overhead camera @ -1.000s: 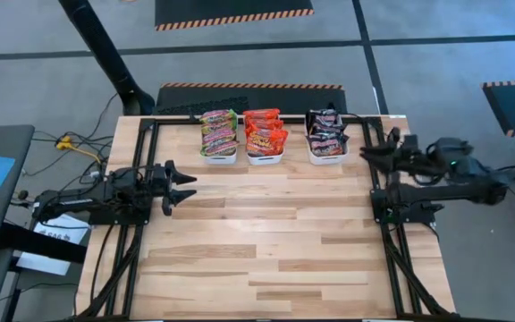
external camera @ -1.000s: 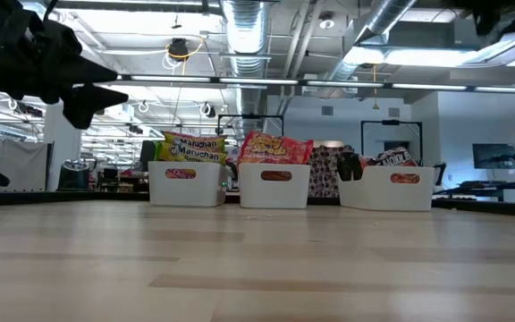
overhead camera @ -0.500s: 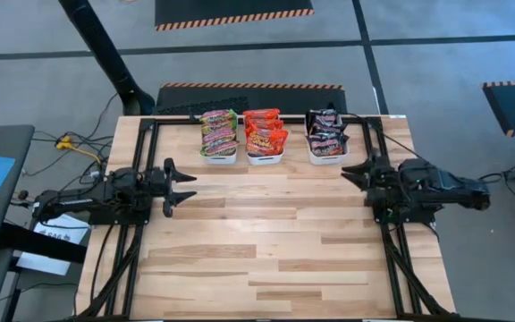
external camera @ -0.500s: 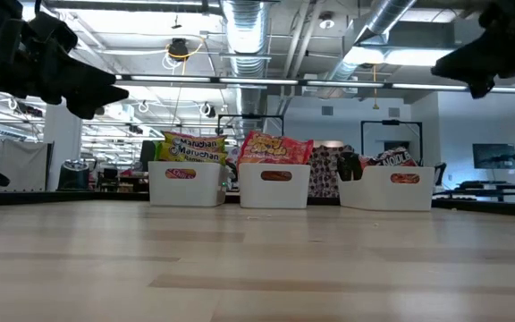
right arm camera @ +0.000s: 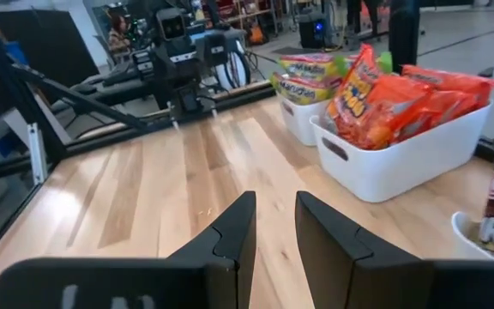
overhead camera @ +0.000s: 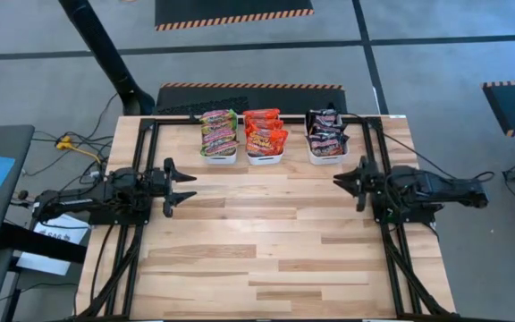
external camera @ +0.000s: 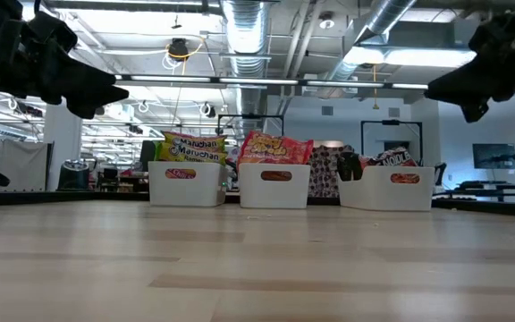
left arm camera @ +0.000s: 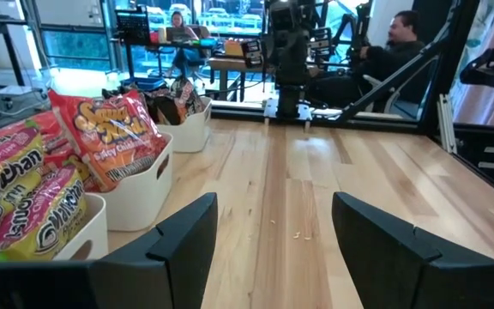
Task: Sort Maruchan noodles
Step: Return to Home Position
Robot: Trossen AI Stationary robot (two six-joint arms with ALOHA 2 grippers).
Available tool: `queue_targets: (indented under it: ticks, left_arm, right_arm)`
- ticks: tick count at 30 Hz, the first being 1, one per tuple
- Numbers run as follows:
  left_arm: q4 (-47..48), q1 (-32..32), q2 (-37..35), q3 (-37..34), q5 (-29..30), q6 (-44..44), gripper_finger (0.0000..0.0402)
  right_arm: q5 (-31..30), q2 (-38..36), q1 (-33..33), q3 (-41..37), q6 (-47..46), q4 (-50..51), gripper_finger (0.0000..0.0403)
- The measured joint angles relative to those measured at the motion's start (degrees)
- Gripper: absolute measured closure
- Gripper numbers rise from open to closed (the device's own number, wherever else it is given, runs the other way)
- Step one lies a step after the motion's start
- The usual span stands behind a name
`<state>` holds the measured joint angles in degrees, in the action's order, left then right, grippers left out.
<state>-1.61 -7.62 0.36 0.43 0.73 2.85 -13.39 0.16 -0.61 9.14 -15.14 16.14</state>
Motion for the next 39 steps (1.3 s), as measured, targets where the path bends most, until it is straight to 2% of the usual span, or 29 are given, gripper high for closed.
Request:
queue_targets:
  ticks: [10,39]
  left_arm:
    - [0.0,0.0,0.0,0.0,0.0,-0.1,0.0184]
    - [0.0,0.0,0.0,0.0,0.0,-0.1,0.0184]
  right_arm:
    - [0.1,0.2,-3.2,-3.5,-5.6,-0.8,0.0292]
    - [-0.1,0.9,-3.8,-3.7,-5.8,-1.0,0.0292]
